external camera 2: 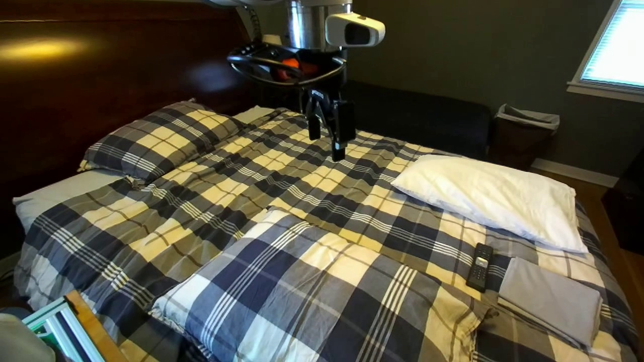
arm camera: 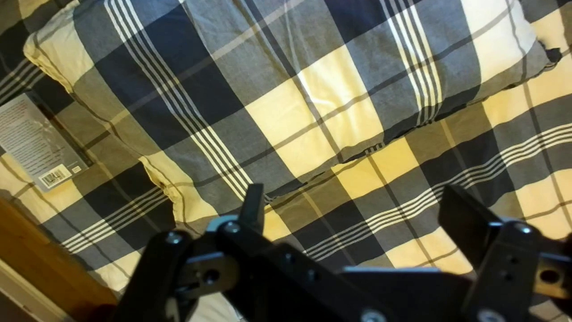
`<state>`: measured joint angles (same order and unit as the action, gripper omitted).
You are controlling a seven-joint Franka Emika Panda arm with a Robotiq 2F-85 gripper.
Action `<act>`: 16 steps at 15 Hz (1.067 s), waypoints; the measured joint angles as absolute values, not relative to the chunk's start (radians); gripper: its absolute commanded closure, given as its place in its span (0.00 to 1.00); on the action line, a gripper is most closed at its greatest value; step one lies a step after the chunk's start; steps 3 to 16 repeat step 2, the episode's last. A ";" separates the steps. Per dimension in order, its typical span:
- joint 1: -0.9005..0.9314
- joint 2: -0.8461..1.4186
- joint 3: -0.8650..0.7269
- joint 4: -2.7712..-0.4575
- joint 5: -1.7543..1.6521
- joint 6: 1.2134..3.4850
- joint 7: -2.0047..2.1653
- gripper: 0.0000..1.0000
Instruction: Turn the pillow upside down
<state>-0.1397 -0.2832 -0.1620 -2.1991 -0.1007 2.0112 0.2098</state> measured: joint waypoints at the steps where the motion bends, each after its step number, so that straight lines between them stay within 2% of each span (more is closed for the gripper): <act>1: -0.140 -0.282 -0.161 -2.199 -0.101 2.011 0.210 0.00; 16: -0.140 -0.282 -0.161 -2.199 -0.101 2.011 0.210 0.00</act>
